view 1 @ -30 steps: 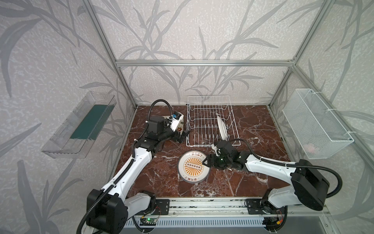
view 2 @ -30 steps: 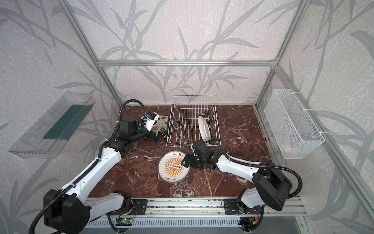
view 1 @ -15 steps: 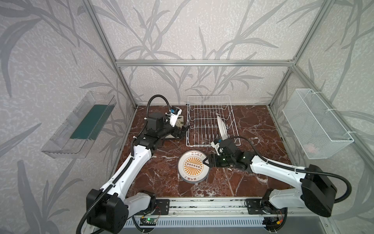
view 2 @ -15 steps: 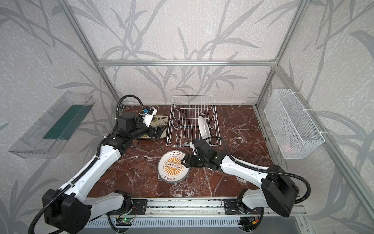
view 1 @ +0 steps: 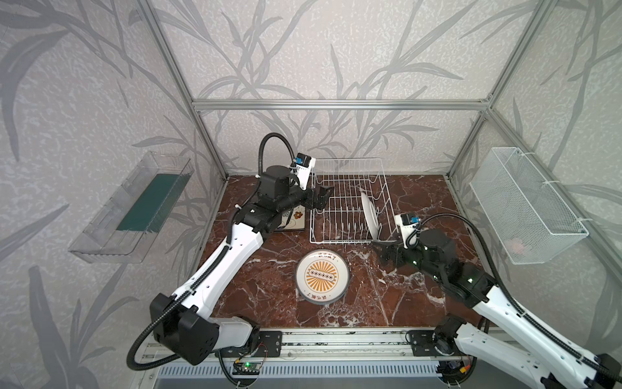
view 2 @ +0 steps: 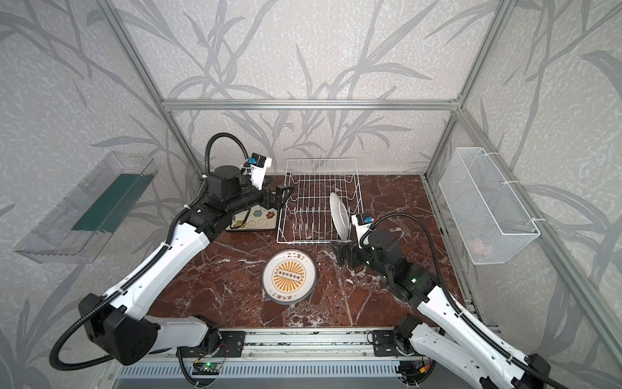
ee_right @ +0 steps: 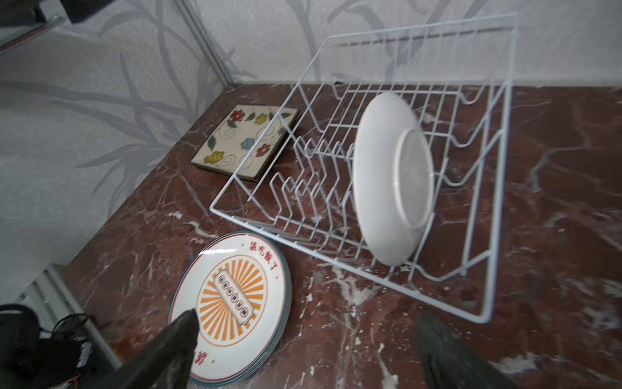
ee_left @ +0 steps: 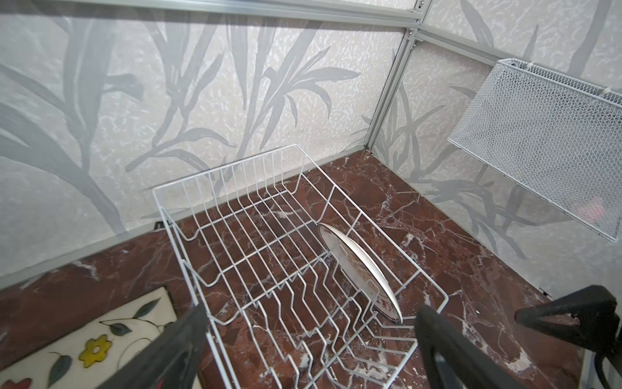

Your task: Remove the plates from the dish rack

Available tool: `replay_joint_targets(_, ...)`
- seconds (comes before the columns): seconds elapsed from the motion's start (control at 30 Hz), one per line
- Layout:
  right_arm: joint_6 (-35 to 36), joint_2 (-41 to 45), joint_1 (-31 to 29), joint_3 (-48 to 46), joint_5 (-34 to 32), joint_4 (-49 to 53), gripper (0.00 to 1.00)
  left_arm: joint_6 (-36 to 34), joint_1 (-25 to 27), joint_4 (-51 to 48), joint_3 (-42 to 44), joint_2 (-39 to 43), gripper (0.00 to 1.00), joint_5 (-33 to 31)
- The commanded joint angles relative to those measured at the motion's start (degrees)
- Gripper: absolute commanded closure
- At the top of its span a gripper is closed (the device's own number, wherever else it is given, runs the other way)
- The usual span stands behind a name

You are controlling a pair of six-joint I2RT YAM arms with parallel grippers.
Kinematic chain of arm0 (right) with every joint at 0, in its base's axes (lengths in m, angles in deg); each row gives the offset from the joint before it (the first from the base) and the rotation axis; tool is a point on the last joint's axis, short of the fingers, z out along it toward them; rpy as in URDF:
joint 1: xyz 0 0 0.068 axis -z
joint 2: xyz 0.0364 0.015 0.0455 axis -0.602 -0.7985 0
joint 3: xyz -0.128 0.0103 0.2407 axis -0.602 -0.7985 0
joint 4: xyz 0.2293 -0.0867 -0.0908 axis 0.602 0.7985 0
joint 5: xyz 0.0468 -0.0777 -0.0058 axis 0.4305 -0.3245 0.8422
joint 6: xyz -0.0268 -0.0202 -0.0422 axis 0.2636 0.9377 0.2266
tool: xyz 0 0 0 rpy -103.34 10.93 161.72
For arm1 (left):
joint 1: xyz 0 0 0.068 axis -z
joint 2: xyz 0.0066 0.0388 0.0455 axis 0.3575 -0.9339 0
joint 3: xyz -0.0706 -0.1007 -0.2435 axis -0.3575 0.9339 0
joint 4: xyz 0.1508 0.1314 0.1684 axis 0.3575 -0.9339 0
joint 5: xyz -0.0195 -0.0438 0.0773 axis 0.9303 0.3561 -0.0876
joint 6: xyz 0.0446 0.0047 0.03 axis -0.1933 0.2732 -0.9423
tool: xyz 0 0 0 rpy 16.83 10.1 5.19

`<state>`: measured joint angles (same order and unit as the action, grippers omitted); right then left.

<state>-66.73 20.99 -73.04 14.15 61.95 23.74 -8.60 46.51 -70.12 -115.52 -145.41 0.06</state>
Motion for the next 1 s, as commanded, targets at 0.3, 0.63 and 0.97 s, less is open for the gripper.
replay_joint_targets(0.3,3.41,0.23,20.11,5.29,6.68,7.92,0.01,19.50,5.50,-9.41,-13.42,-19.15,0.14,6.87)
replay_joint_targets(0.63,2.08,-0.89,22.36,3.07,9.62,6.19,0.01,25.37,9.31,-13.15,-20.35,-29.73,0.29,7.09)
replay_joint_targets(0.97,1.69,-0.16,24.71,1.19,11.50,5.79,0.01,28.73,10.51,-15.13,-27.18,-37.51,0.38,9.28)
